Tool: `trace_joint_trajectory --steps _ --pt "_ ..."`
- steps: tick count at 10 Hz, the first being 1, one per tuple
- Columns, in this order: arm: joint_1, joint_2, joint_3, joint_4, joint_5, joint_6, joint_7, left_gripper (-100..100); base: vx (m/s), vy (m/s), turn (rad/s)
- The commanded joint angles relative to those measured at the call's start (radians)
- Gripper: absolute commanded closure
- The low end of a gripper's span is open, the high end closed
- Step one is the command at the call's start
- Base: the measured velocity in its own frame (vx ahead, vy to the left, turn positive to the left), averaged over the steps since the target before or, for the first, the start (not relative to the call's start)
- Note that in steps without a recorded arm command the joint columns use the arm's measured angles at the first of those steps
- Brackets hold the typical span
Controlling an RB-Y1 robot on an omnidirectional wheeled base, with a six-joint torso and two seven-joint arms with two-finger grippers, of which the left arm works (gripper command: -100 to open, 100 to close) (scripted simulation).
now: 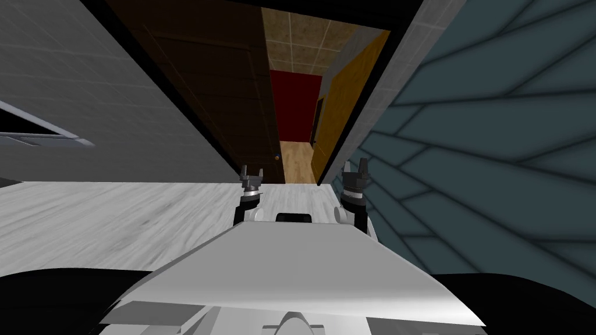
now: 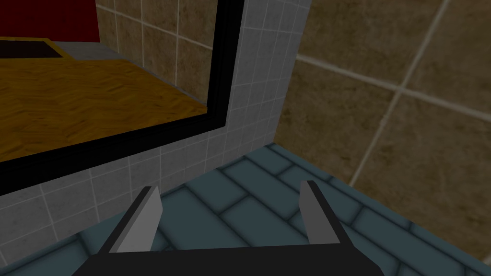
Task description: Push the door open
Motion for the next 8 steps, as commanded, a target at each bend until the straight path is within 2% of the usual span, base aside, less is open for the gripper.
trace_joint_trajectory --steps 1,8 --pt "0.002 0.009 -0.016 0.027 0.033 -0.024 0.029 -100 0.095 0.032 -0.121" --pt "0.001 0.046 -0.085 0.159 0.181 -0.127 0.153 -100 0.092 0.043 -0.141"
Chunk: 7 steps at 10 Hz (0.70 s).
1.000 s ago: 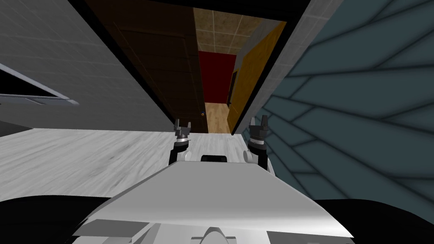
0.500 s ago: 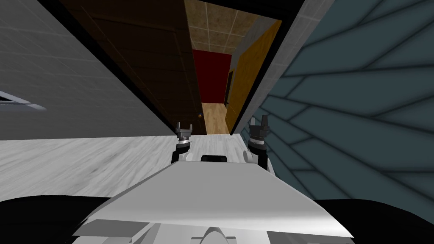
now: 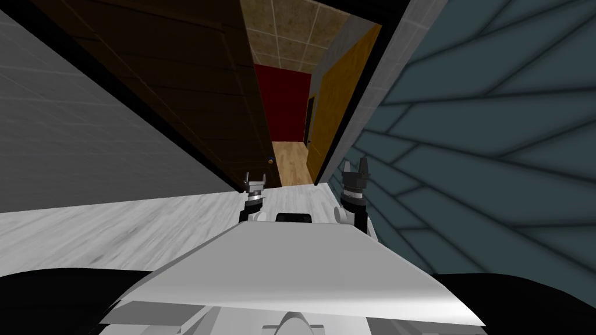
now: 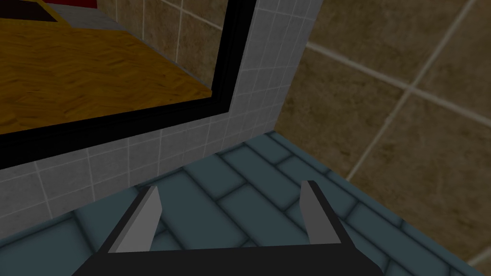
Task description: Push the door open
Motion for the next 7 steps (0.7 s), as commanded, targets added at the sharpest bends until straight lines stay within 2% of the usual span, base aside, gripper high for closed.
trace_joint_trajectory --steps 1,7 --pt "0.001 0.009 -0.016 0.029 0.037 -0.026 0.032 -100 0.083 0.045 -0.152" --pt "0.0 0.039 -0.077 0.146 0.168 -0.117 0.142 -100 0.085 0.051 -0.143"
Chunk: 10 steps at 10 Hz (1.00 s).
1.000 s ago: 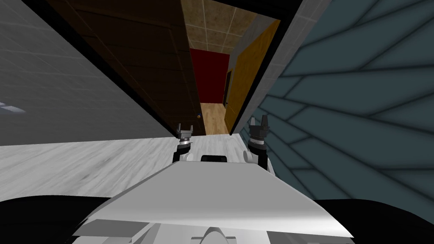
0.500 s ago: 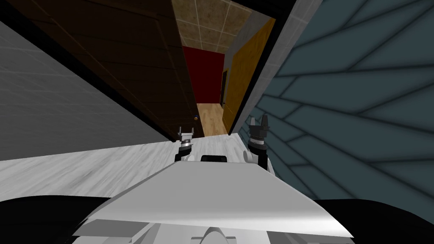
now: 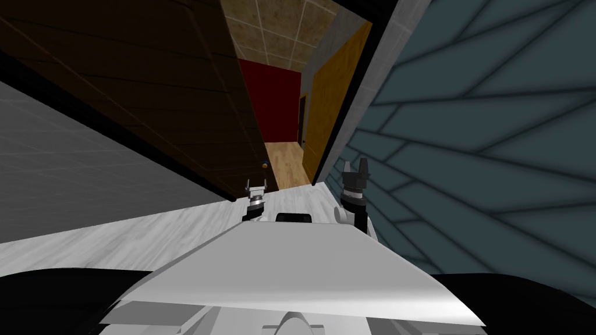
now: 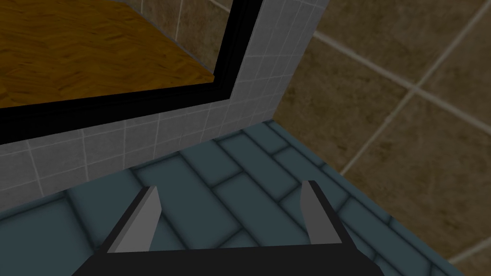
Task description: Push the door open
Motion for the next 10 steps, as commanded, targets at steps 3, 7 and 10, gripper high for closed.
trace_joint_trajectory --steps 3,7,10 --pt "-0.002 0.018 -0.036 0.071 0.08 -0.055 0.068 -100 0.092 0.056 -0.129" --pt "-0.002 0.036 -0.075 0.146 0.165 -0.114 0.139 -100 0.077 0.057 -0.139" --pt "-0.003 0.048 -0.103 0.2 0.225 -0.156 0.19 -100 0.079 0.055 -0.126"
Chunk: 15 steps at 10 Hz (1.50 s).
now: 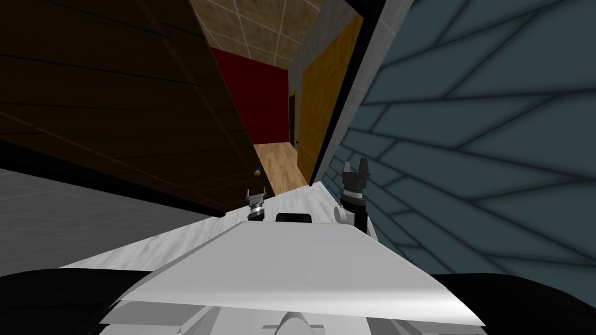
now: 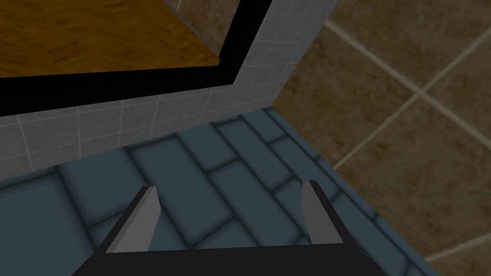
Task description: Push the door open
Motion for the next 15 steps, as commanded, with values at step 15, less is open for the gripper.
trace_joint_trajectory --steps 15 --pt "0.002 0.062 -0.142 0.273 0.305 -0.217 0.262 -100 0.072 0.076 -0.128"
